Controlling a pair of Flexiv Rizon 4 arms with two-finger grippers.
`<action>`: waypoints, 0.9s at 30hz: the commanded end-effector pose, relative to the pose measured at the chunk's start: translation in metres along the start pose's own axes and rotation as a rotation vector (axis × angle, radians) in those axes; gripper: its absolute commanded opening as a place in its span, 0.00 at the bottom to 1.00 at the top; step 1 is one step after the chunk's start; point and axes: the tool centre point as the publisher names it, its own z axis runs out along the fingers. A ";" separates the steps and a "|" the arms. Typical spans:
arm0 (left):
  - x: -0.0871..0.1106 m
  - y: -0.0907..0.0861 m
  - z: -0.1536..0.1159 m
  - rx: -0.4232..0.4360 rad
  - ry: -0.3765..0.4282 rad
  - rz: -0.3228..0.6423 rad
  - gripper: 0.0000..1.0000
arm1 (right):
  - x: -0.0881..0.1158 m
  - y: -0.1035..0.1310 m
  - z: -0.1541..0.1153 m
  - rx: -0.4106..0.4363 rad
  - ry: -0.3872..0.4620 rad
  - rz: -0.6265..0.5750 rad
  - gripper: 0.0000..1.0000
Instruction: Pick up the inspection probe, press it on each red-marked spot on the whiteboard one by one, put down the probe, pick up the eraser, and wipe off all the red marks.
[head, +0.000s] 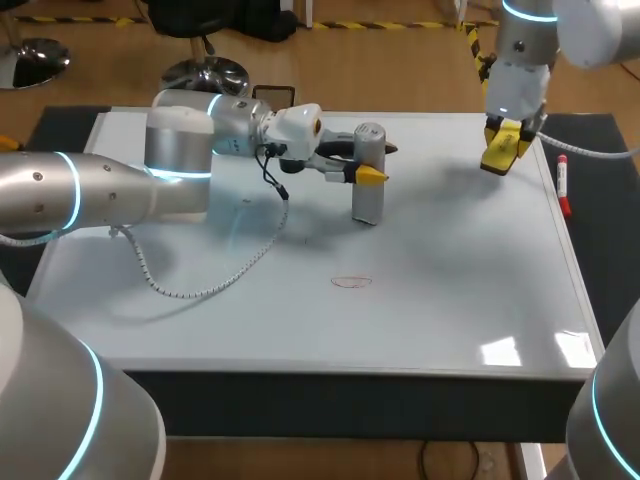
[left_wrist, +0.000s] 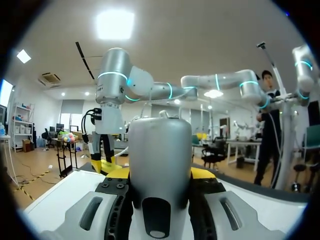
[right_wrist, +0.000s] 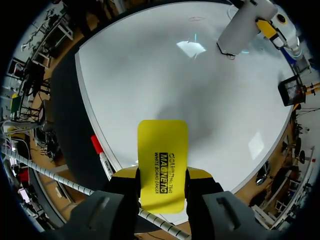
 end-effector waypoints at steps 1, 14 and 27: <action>0.000 0.005 -0.002 0.003 0.000 -0.001 0.00 | 0.000 -0.001 -0.001 0.001 0.004 -0.001 0.00; 0.004 0.000 -0.003 -0.001 -0.002 0.007 0.00 | 0.000 -0.001 -0.001 0.001 0.004 -0.001 0.00; 0.008 -0.044 -0.011 0.012 -0.022 0.049 0.00 | 0.000 -0.001 -0.001 0.001 0.004 -0.001 0.00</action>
